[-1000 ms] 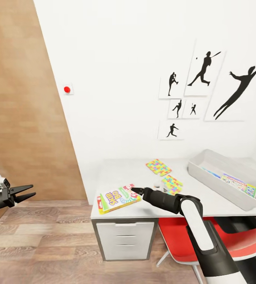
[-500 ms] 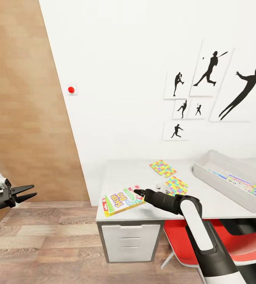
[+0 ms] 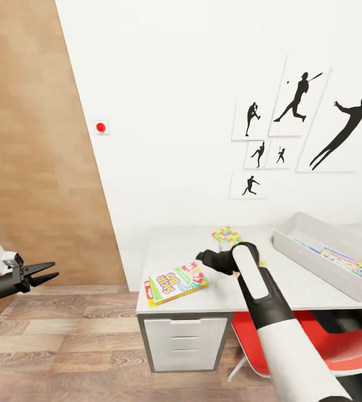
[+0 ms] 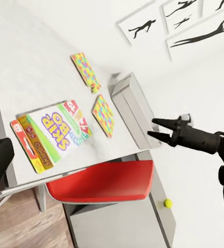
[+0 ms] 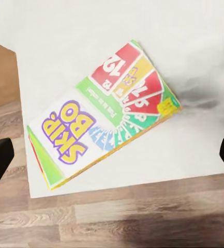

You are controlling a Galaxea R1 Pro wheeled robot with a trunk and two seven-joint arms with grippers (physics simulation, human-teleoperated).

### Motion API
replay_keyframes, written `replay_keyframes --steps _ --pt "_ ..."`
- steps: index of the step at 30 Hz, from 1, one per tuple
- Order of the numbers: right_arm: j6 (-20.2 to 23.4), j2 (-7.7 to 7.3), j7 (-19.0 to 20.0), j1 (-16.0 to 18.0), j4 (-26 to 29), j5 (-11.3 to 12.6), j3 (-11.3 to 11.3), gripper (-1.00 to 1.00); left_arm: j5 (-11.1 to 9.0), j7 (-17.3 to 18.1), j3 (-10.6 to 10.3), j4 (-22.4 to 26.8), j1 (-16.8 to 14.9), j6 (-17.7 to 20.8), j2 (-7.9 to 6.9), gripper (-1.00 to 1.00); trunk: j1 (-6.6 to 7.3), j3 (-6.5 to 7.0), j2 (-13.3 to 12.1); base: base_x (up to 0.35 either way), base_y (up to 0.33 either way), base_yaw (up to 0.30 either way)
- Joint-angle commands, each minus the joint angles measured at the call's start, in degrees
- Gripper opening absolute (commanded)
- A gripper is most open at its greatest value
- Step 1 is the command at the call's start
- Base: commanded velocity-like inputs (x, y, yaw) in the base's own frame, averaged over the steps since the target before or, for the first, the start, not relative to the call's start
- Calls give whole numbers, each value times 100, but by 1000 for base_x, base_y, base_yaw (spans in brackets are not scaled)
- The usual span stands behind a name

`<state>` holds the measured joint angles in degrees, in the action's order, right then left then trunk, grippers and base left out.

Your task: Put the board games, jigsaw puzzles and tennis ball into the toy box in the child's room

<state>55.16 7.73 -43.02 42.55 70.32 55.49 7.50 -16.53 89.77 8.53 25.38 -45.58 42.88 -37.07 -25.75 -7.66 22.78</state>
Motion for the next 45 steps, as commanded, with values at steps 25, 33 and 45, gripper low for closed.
replay_keyframes --steps 25,33,45 --pt "-961 44 -348 2569 -4714 35 -55 100 62 23 -11 2 -4 -17 138 100 -3 -14 14 17 100 0" --pt "-969 55 -344 2572 -4720 28 -42 100 57 23 -5 2 -4 -99 138 100 -3 -14 14 122 109 0" --pt "-1000 24 -334 2558 -4720 15 -30 100 44 23 4 -6 -4 -223 143 100 -3 -78 14 26 5 0"
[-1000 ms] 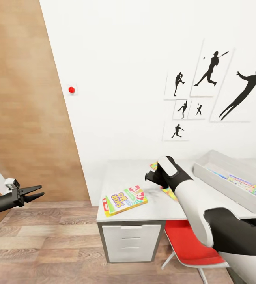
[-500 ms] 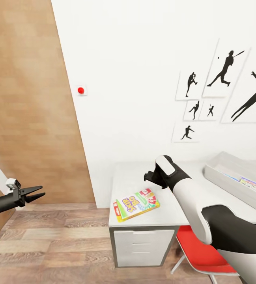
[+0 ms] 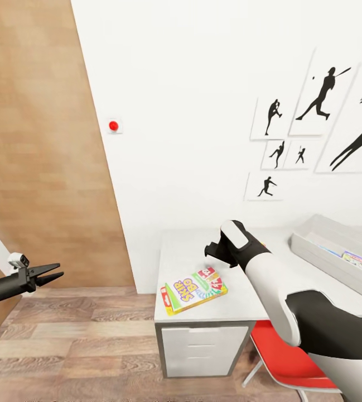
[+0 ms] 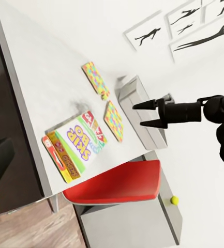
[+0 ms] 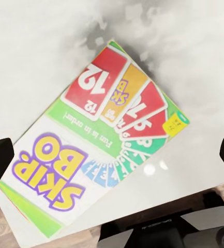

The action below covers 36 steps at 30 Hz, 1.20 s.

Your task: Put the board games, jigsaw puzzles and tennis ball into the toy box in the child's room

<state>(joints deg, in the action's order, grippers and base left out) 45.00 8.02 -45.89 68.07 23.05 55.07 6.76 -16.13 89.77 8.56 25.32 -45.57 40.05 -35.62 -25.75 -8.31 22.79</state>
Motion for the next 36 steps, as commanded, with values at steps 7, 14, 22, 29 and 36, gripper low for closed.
replay_keyframes --steps 7,14,22,29,36 --pt "17 -34 -43 5 7 56 41 100 -2 23 5 -1 -5 58 -3 100 -4 -77 13 8 0 0" --pt "12 -44 -43 5 0 56 36 100 4 23 0 -1 -5 63 1 100 -4 -143 13 2 47 0" --pt "-2 -51 -6 -22 -2 56 36 100 0 23 2 -1 -6 49 3 100 -4 -218 13 71 157 0" --pt "-8 -62 193 -30 -2 49 36 100 -1 23 -2 -1 -5 45 3 100 -4 -284 13 25 25 0" --pt "-9 -70 235 -31 -7 48 37 100 4 23 -9 -1 -5 47 3 100 -4 -350 13 183 106 0"
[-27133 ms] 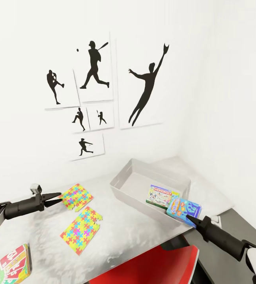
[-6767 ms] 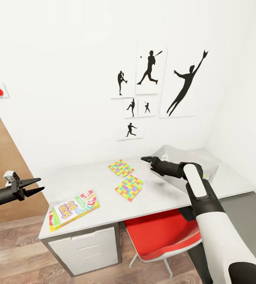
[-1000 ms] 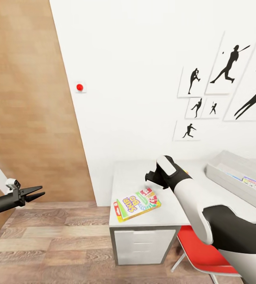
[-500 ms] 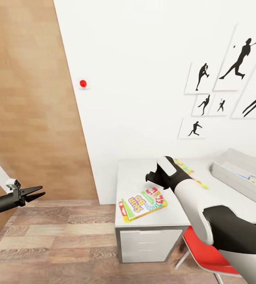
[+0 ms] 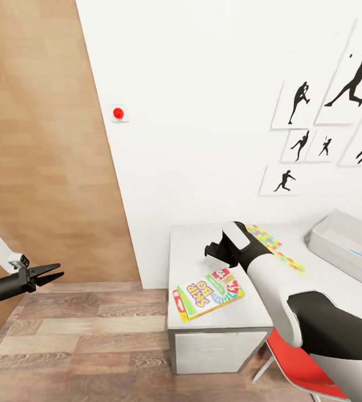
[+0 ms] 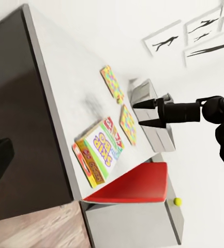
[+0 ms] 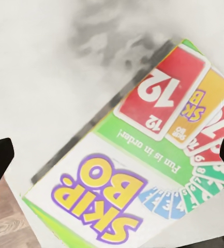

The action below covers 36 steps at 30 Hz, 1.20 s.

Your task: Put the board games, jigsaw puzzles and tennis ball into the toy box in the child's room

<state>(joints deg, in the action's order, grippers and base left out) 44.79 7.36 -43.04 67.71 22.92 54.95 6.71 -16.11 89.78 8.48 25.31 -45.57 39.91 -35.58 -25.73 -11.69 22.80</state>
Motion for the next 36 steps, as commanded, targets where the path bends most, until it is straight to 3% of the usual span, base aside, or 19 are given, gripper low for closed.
replay_keyframes --steps 1,21,31,36 --pt "12 -5 -48 5 5 60 46 100 4 22 -2 0 -5 61 -1 100 -5 -21 12 218 30 0" --pt "7 -36 -45 22 -19 52 54 100 3 22 5 0 -5 52 -1 100 -5 -209 12 55 -19 0" --pt "4 -314 -38 23 -48 59 52 100 3 22 1 0 -5 52 32 100 -5 -303 12 0 -27 0" --pt "-1 -372 -31 23 -50 54 50 100 4 22 3 0 -5 52 51 100 -5 -350 12 0 -82 0"
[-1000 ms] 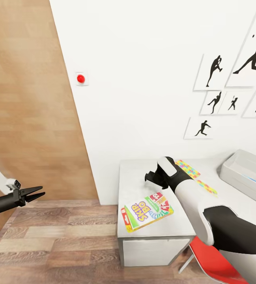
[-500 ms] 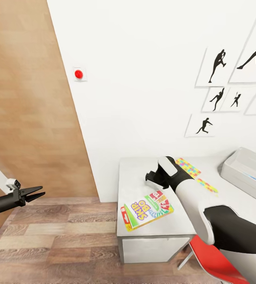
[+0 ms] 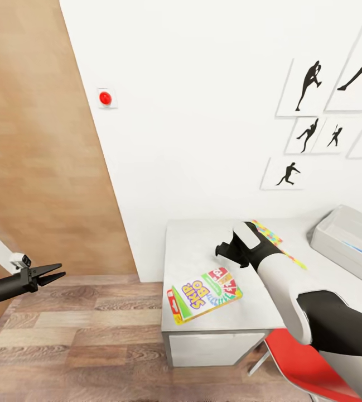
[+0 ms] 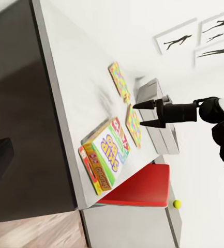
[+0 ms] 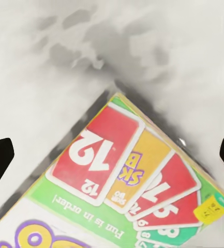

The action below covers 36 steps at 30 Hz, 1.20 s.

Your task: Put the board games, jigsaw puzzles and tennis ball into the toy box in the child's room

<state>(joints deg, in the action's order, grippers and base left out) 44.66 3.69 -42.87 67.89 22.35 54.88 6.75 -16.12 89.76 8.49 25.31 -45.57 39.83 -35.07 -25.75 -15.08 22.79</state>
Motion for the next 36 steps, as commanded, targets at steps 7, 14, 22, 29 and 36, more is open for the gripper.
replay_keyframes --steps 7,14,22,29,36 --pt "-179 -23 183 5 3 54 45 100 6 24 -4 0 -5 60 7 100 -3 -77 13 0 -88 0" --pt "-313 -47 418 5 -17 -380 49 100 4 24 -6 0 -5 60 10 100 -3 -143 13 0 -100 0" --pt "-333 -57 861 1 -20 -756 38 100 11 24 -6 0 -5 60 39 100 -3 -219 13 0 -58 0" --pt "-337 -75 1053 -87 -22 -791 38 100 10 24 -4 0 -6 60 43 100 -3 -284 13 0 -6 0" --pt "-327 -21 1084 -154 -21 -781 37 100 9 24 2 0 -5 60 44 100 -3 -350 13 -29 -1 0"
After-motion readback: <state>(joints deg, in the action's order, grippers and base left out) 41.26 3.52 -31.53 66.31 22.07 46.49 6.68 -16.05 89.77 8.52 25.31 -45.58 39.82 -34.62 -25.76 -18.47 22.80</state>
